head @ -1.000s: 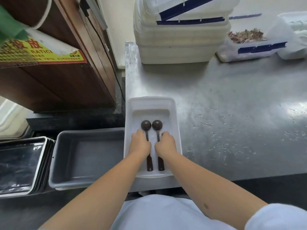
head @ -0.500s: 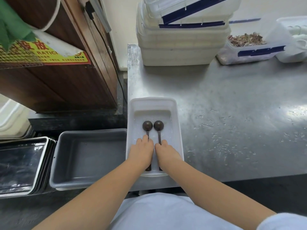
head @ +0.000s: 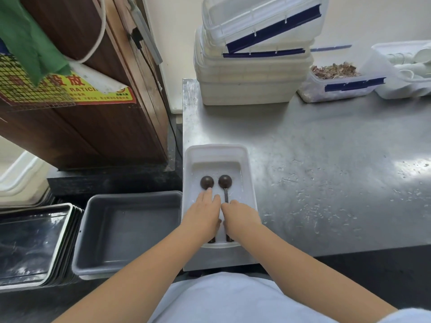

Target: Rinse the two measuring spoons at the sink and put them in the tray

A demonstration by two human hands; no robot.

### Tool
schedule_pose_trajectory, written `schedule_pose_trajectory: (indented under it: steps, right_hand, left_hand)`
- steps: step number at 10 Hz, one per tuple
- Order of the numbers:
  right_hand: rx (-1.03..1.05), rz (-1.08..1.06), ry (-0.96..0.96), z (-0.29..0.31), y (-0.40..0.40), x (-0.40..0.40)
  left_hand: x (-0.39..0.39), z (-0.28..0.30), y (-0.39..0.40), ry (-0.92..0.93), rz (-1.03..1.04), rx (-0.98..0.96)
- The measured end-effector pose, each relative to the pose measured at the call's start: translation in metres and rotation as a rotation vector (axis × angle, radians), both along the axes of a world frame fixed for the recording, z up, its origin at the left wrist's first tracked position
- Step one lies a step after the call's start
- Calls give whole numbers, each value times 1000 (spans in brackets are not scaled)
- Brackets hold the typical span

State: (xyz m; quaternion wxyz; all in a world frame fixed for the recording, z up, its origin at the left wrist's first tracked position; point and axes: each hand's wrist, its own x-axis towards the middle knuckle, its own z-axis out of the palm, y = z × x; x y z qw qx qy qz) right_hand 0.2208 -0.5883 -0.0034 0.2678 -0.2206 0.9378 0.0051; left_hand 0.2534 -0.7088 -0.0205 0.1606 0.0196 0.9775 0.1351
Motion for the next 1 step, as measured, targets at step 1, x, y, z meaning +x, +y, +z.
schedule_pose_trajectory:
  steps: [1]
  right_hand:
    - [-134, -3, 192, 28, 10, -2]
  left_hand:
    - [11, 29, -15, 267, 9, -43]
